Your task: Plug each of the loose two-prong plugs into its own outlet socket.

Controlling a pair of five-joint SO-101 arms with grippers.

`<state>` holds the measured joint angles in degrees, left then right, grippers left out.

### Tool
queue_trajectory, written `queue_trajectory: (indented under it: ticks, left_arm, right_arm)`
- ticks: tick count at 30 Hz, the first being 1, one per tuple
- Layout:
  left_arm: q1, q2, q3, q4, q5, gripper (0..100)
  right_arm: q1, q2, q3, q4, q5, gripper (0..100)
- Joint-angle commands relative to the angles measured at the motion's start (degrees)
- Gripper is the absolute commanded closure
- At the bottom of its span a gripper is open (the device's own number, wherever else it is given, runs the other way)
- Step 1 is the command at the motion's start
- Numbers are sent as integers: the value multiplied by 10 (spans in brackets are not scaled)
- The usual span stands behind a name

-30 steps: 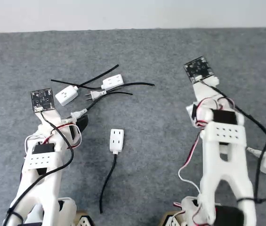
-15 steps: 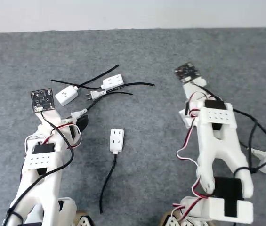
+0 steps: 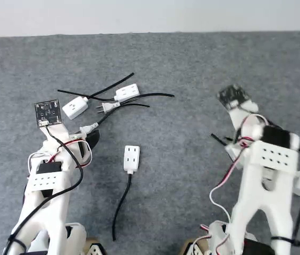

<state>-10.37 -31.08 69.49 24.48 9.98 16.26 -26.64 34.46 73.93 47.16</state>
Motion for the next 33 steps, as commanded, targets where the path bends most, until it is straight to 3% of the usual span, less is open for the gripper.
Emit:
queue_trajectory:
  ticks: [1, 5, 14, 20, 27, 33]
  left_arm:
    - [-1, -6, -9, -14, -5, 683]
    - [-1, -6, -9, -14, -5, 683]
    - [-1, -6, -9, -14, -5, 683]
    - [-1, -5, -9, -14, -5, 683]
    - [-1, -4, -9, -14, -5, 683]
    - [-1, -4, -9, -14, -5, 683]
  right_arm:
    - [71, -22, 23, 0, 111, 861]
    - [125, -22, 69, -4, 257, 861]
    - [195, -22, 147, -131, 350, 861]
    - [204, -21, 187, -198, 362, 785]
    - [201, -9, 213, -264, 348, 835]
    - [184, 93, 172, -290, 318, 841]
